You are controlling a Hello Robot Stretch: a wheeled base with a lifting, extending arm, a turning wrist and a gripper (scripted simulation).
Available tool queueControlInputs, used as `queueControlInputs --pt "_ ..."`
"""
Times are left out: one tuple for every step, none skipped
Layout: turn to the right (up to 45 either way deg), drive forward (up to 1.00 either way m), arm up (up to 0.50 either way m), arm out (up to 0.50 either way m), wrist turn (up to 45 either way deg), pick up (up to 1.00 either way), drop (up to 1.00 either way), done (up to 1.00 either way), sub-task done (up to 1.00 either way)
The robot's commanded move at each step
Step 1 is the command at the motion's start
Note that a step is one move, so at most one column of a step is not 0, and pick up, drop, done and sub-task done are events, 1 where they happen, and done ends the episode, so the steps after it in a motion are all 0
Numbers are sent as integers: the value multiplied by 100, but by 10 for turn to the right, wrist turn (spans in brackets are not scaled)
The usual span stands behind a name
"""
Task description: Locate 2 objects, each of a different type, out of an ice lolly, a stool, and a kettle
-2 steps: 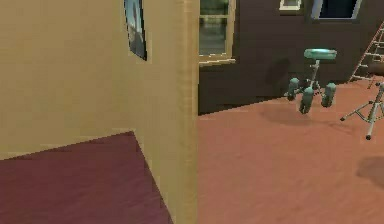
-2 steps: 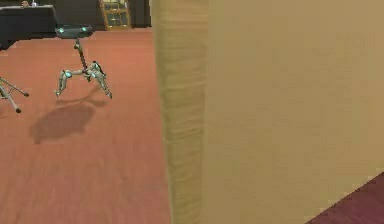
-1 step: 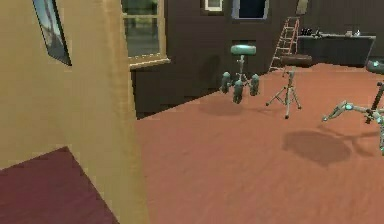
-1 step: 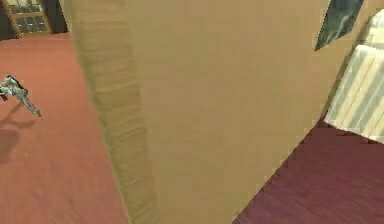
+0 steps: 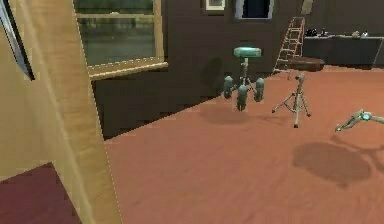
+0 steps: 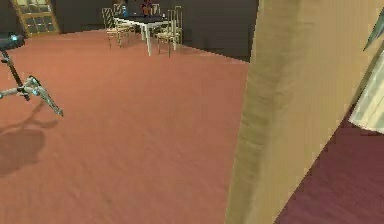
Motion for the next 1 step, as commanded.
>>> queueControlInputs --pt "450 0 0 0 0 0 0 0 0"
